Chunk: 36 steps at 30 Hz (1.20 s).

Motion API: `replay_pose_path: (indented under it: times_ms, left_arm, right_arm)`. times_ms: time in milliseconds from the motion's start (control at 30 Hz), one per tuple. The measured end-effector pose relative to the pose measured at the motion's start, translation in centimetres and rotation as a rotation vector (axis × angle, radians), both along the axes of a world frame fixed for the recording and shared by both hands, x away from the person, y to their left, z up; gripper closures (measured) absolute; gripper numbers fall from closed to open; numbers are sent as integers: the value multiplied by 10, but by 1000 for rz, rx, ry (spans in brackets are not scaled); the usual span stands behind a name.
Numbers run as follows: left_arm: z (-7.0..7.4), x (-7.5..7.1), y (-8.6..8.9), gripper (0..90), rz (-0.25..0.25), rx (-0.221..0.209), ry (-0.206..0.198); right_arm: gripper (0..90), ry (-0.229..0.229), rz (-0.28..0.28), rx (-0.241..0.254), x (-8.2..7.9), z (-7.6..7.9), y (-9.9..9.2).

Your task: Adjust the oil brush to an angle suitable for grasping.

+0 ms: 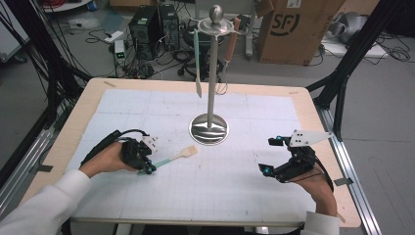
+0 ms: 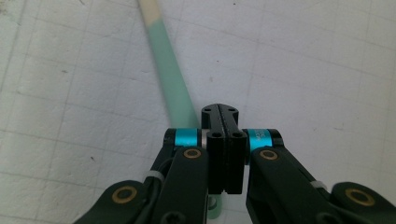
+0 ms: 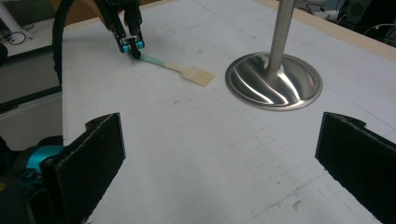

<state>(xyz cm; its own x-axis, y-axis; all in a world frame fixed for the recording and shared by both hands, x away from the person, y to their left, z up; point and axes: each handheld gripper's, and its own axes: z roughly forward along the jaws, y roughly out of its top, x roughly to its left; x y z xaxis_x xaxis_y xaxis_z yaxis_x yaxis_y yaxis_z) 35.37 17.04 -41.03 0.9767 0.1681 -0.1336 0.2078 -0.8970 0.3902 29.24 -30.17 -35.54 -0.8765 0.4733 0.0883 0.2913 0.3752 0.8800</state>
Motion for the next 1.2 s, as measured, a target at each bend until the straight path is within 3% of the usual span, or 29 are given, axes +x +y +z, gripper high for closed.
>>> replay_pose_path:
  times_ms: [567,833,1067,1133,1200]
  left_arm:
    - [0,12,23,899,67,44,-13]
    - [13,10,26,888,88,-41,-20]
    - [31,8,26,580,109,-62,-98]
    - [35,6,25,432,120,-87,-118]
    - [37,5,24,311,126,-81,-138]
  right_arm:
    - [2,-5,7,1,0,0,0]
    - [2,1,2,0,0,0,0]
    - [2,3,8,-3,0,0,1]
    - [2,0,9,-3,0,0,2]
    - [2,-3,11,-1,0,0,2]
